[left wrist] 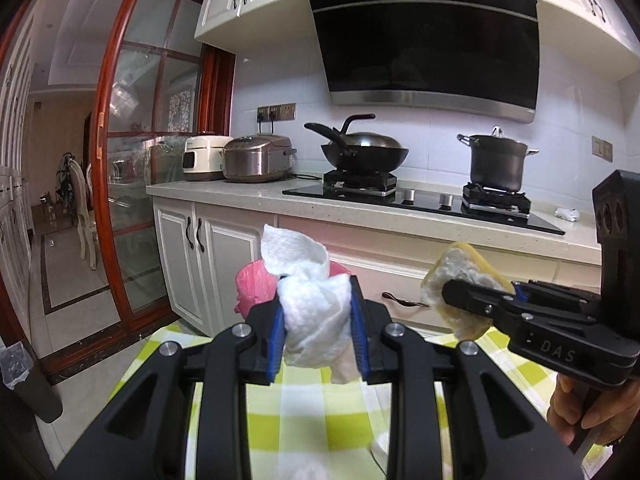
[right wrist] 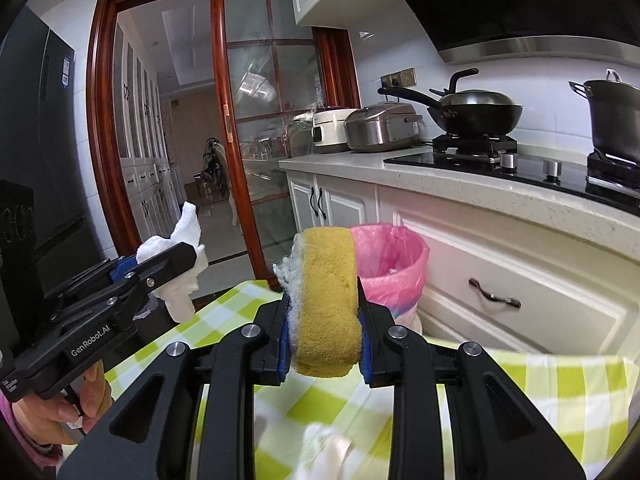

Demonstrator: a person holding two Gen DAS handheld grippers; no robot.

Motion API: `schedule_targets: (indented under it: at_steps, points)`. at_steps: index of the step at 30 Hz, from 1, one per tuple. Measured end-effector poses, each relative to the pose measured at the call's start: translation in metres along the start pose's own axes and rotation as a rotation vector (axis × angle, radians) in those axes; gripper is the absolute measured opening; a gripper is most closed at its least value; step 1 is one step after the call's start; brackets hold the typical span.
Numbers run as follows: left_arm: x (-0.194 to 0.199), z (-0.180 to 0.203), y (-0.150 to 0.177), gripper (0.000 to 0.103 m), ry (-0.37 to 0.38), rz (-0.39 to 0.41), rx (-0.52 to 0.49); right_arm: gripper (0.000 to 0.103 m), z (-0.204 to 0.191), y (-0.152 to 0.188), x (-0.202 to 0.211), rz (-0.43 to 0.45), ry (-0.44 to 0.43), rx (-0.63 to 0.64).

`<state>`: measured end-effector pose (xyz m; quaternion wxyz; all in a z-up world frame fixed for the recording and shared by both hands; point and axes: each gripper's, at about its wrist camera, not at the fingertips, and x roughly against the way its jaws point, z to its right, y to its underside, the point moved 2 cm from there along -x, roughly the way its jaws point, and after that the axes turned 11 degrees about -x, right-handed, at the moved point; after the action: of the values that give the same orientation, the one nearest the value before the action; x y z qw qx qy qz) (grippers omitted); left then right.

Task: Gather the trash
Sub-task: 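Carry the tissue and yellow sponge roll with both tools to the pink bin, then open both tools over the pink bin, dropping the tissue and sponge roll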

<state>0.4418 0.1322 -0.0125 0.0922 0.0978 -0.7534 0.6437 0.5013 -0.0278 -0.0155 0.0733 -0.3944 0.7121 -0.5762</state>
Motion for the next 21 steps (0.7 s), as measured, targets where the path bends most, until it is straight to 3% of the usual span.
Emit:
schedule_targets:
  at_steps: [13, 21]
  points:
    - [-0.126, -0.010, -0.015, 0.027, 0.014, -0.052, -0.089, 0.027, 0.055, -0.040, -0.108, -0.051, 0.002, 0.020]
    - [-0.219, -0.039, -0.020, 0.028, 0.007, -0.095, -0.033, 0.027, 0.092, -0.059, -0.204, -0.128, 0.000, -0.041]
